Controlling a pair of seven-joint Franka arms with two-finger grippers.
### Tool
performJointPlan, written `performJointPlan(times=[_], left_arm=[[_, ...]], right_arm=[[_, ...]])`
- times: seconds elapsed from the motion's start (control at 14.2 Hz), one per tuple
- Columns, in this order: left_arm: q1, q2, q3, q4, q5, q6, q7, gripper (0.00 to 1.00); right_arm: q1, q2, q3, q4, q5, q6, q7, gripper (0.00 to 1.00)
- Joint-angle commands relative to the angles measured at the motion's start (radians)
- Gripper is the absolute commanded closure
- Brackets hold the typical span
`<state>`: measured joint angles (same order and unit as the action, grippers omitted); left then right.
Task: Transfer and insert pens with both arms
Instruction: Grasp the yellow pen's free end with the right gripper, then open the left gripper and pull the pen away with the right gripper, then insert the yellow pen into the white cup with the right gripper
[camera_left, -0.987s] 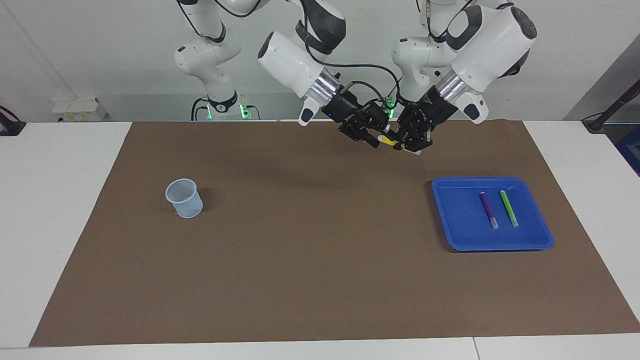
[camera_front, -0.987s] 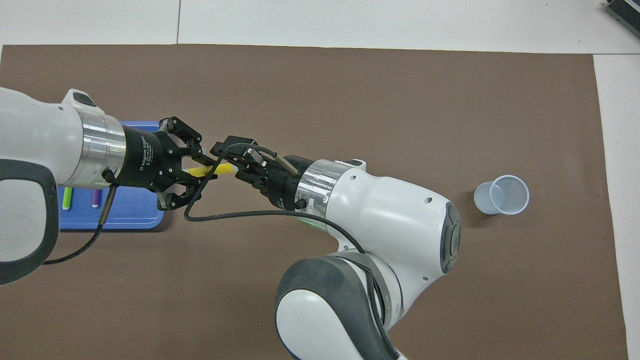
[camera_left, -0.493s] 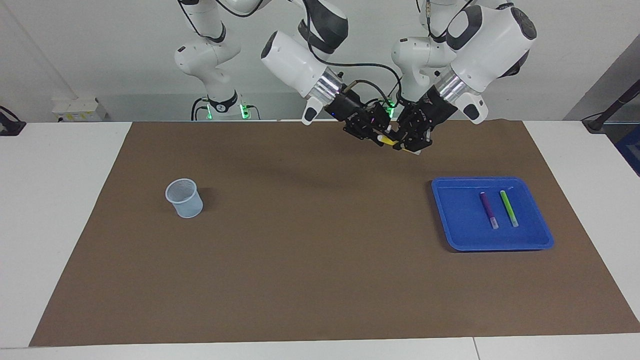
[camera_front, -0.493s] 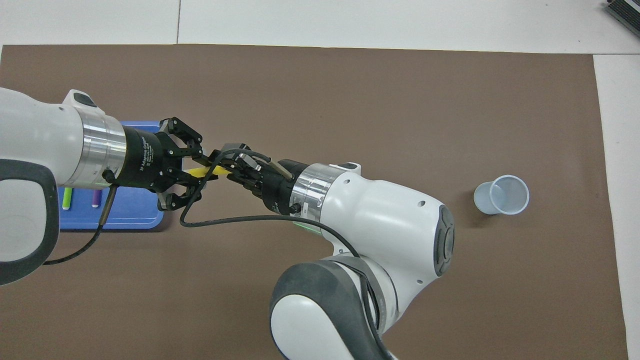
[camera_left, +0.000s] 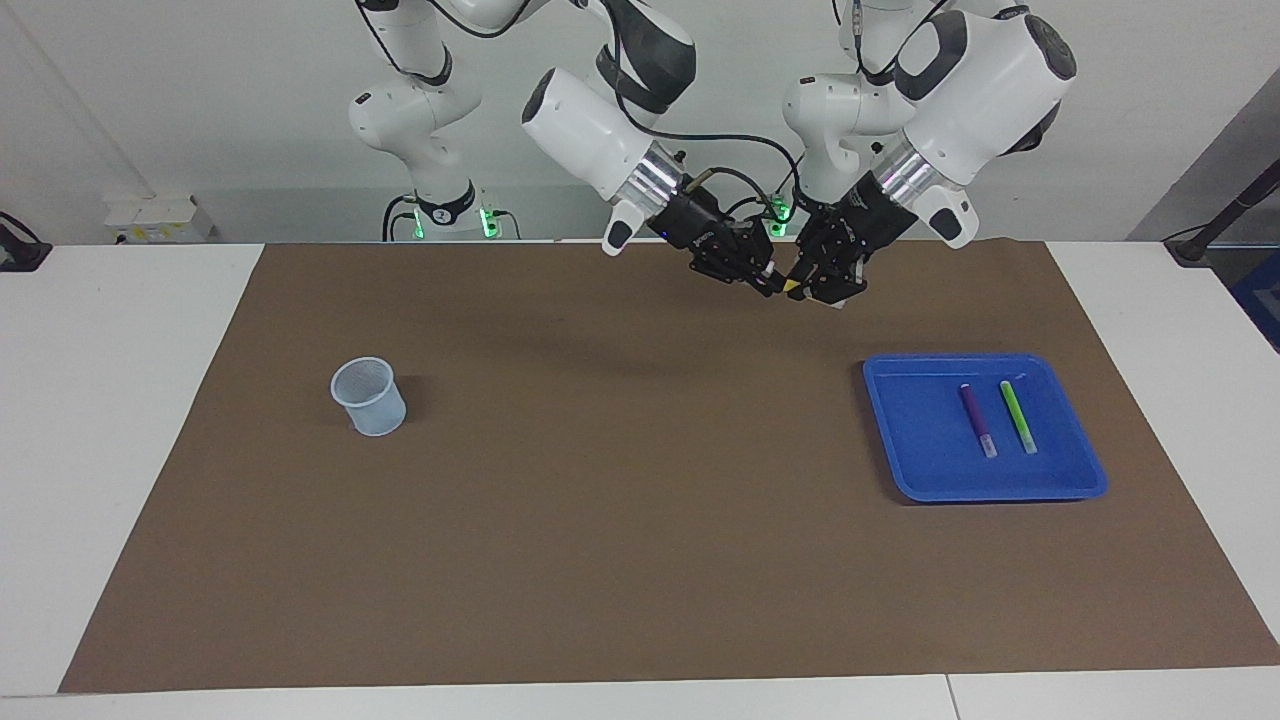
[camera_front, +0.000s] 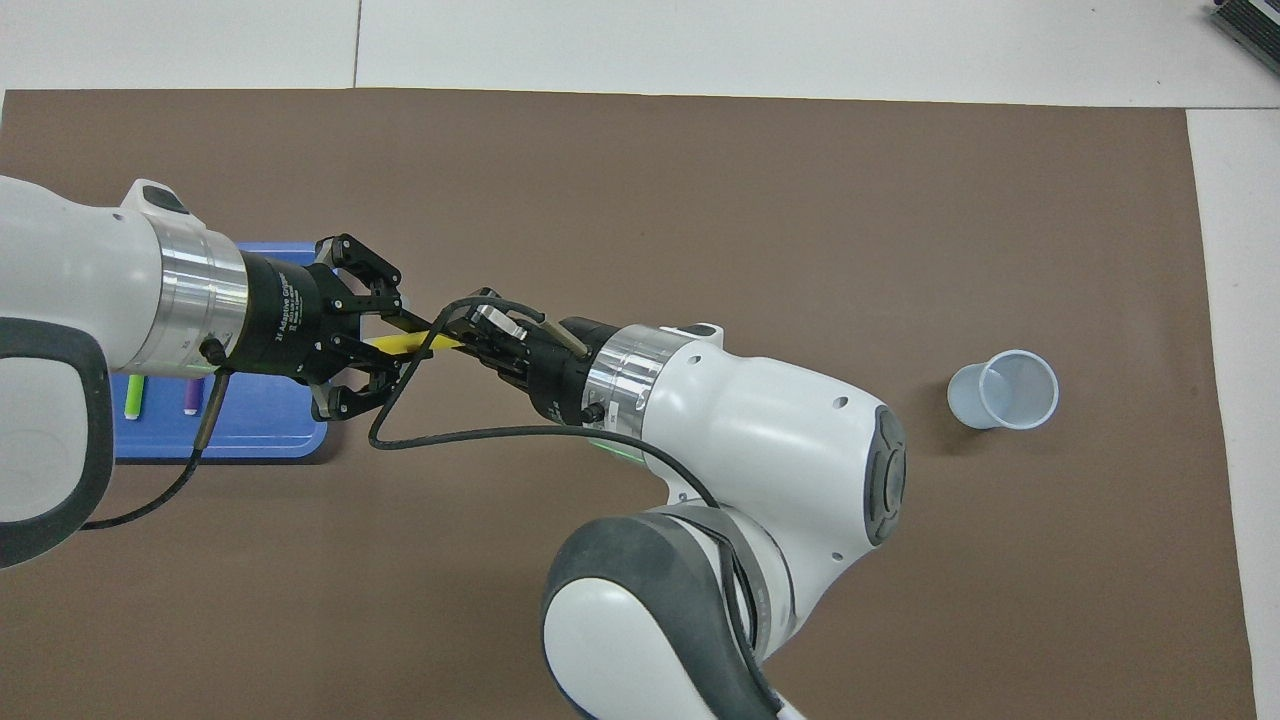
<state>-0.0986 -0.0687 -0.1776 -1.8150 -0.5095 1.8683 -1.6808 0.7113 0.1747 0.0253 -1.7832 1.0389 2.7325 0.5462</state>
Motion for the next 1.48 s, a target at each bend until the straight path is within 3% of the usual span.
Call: performJointPlan(times=[0.0,0.21,0.28,0.35,0.63,0.92,1.06,1.27,1.41], left_arm=[[-0.001,-0.033,0.004,-0.029,-0.02,-0.015,-0.007,1.0],[-0.003,-0.034,0.004,-0.029,-0.018,-0.017,0.004,1.0],[-0.004,-0.034,0.004,-0.029,-0.017,-0.015,0.009,0.62],[-0.004,-0.036,0.006,-0.03,-0.017,-0.009,0.01,0.01],[-0.001,-0.04,0.006,-0.03,-0.015,-0.014,0.064,0.0],[0.01,-0.043,0.006,-0.033,-0.015,-0.018,0.073,0.0],[0.016,-0.055,0.015,-0.055,-0.015,-0.02,0.151,0.0],[0.1,-0.069,0.017,-0.07,-0.015,-0.081,0.362,0.0],[0.157,-0.069,0.018,-0.055,-0.001,-0.15,0.497,0.0]], right_arm=[[-0.01,0.014,0.004,0.018,0.05,0.012,-0.034,1.0],[-0.01,0.013,0.004,0.018,0.055,0.012,-0.034,1.0],[-0.01,0.014,0.004,0.018,0.055,0.012,-0.034,1.0],[-0.01,0.014,0.004,0.018,0.055,0.012,-0.034,1.0],[-0.013,0.009,0.002,0.008,0.05,-0.011,-0.08,1.0],[-0.068,-0.01,-0.005,-0.024,0.011,-0.156,-0.211,1.0],[-0.13,-0.018,-0.007,-0.03,-0.142,-0.277,-0.249,1.0],[-0.214,-0.029,-0.001,-0.021,-0.515,-0.491,-0.284,1.0],[-0.259,-0.041,-0.007,-0.021,-0.569,-0.612,-0.388,1.0]])
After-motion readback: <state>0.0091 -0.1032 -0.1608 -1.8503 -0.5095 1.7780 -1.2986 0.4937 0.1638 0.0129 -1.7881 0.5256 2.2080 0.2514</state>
